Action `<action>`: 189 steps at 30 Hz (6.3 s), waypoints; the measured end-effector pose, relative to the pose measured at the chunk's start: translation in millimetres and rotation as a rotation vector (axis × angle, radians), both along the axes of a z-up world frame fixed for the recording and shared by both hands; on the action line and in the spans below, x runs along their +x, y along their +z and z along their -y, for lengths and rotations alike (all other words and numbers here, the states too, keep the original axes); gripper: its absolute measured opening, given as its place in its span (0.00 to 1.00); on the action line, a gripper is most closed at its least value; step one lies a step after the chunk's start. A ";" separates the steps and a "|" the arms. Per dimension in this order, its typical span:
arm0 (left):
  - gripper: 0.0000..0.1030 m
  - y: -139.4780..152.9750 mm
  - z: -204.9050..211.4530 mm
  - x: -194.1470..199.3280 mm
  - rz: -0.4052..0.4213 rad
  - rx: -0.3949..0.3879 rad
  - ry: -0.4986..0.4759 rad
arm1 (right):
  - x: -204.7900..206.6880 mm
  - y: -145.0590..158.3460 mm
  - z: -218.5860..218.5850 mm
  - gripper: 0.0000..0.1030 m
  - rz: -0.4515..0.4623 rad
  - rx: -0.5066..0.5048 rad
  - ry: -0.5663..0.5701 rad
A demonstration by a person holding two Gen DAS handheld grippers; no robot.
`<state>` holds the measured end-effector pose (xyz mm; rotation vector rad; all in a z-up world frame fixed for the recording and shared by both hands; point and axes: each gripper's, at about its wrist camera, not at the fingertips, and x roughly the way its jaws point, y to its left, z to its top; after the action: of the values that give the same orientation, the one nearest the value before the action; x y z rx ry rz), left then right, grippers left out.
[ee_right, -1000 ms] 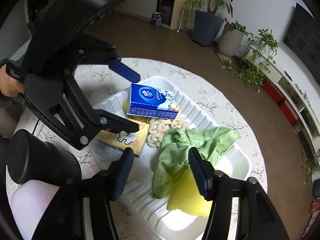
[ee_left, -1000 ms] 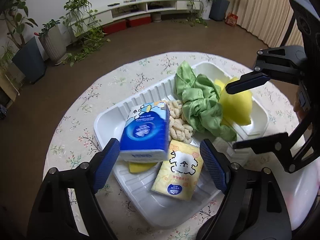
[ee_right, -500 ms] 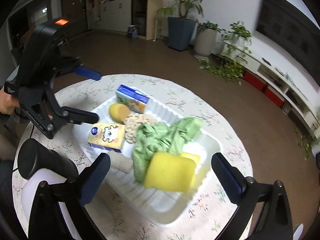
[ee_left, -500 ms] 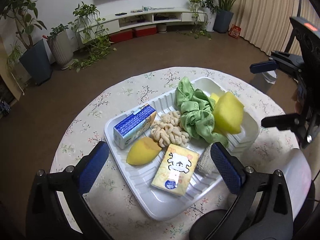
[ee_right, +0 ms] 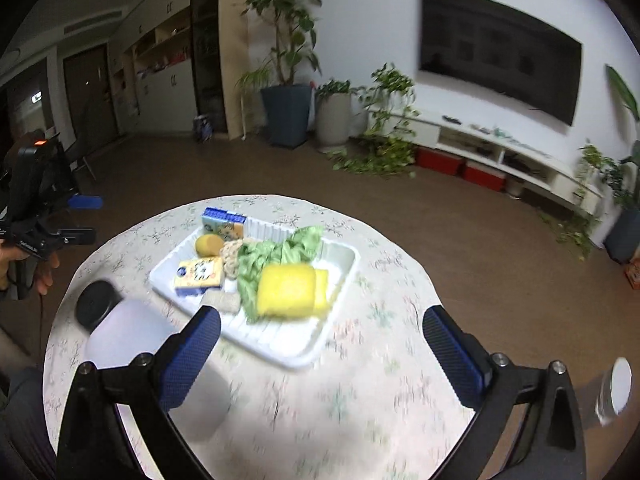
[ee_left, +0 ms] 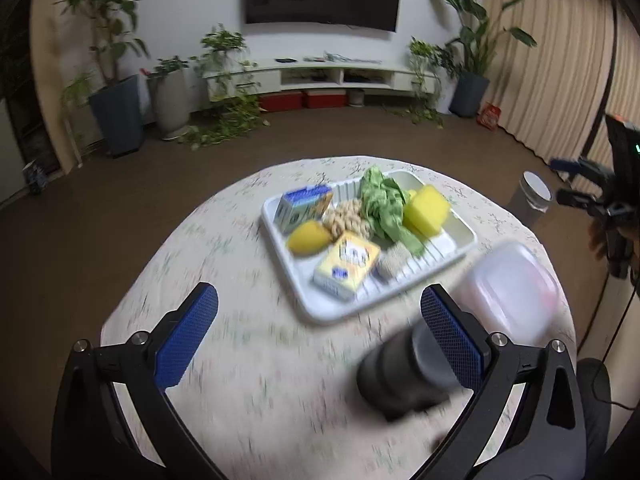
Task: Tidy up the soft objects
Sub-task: 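Withdraw both tools and move toward the tan makeup sponge and knitted puff, then grasp the cream knitted puff with the left tool while the right tool grasps the tan gourd sponge, then carry the knitted puff and gourd sponge to the white tray and open both tools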
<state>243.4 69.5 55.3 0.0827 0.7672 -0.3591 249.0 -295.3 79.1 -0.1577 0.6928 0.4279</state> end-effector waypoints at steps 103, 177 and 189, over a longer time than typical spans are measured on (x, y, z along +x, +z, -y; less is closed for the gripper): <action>0.46 -96.2 36.6 -190.9 -0.086 -0.090 0.120 | -179.3 -119.0 -125.9 0.48 -0.310 0.063 0.109; 0.93 -88.9 113.6 164.1 -0.152 0.127 -0.289 | 215.5 -104.5 -83.5 0.79 -0.432 0.006 -0.096; 1.00 -73.1 104.6 159.7 -0.109 0.120 -0.246 | 200.4 -84.9 -74.6 0.85 -0.393 0.041 -0.099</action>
<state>403.1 -35.1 -17.8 0.2733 0.8887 -0.5541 449.4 -220.7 -5.8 0.0013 1.0724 0.3815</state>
